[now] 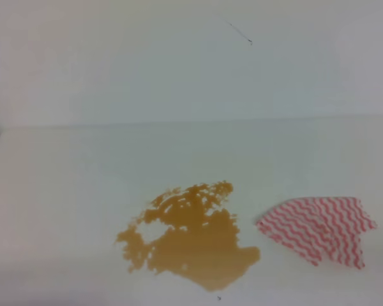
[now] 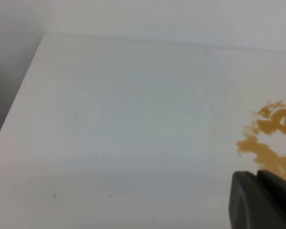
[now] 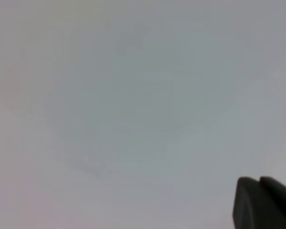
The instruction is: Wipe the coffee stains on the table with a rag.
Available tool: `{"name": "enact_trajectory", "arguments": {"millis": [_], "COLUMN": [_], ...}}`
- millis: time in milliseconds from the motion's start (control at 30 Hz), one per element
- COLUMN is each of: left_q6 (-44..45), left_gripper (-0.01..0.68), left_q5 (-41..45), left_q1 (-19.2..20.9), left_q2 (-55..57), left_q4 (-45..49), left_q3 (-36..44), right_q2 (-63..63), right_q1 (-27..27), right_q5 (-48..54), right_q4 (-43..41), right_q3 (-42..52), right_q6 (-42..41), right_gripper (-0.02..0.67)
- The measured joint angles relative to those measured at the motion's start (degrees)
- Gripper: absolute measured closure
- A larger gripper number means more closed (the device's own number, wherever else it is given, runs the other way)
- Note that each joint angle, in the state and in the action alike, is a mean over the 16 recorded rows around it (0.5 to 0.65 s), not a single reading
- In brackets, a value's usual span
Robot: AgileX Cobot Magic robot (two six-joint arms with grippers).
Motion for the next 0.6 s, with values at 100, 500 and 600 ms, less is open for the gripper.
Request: {"name": "enact_trajectory", "arguments": {"millis": [100,500,600], "left_q6": [0.0,0.0,0.0], "left_gripper": [0.672,0.672,0.672], "left_q5": [0.0,-0.1,-0.1], "left_q1": [0.0,0.0,0.0], "left_q2": [0.0,-0.1,-0.1], "left_q4": [0.0,0.0,0.0], "left_q3": [0.0,0.1,0.1], "right_q2": [0.0,4.7,9.0], "right_q1": [0.0,0.0,0.0], "right_q5": [-6.6,-0.7,7.6], "right_q4": [3.3,-3.5,-6.9], "right_q3": [0.0,-10.9,-17.1], "right_q6": [2.3,5.2,3.8], "right_gripper": [0.652,0.652,0.652]}}
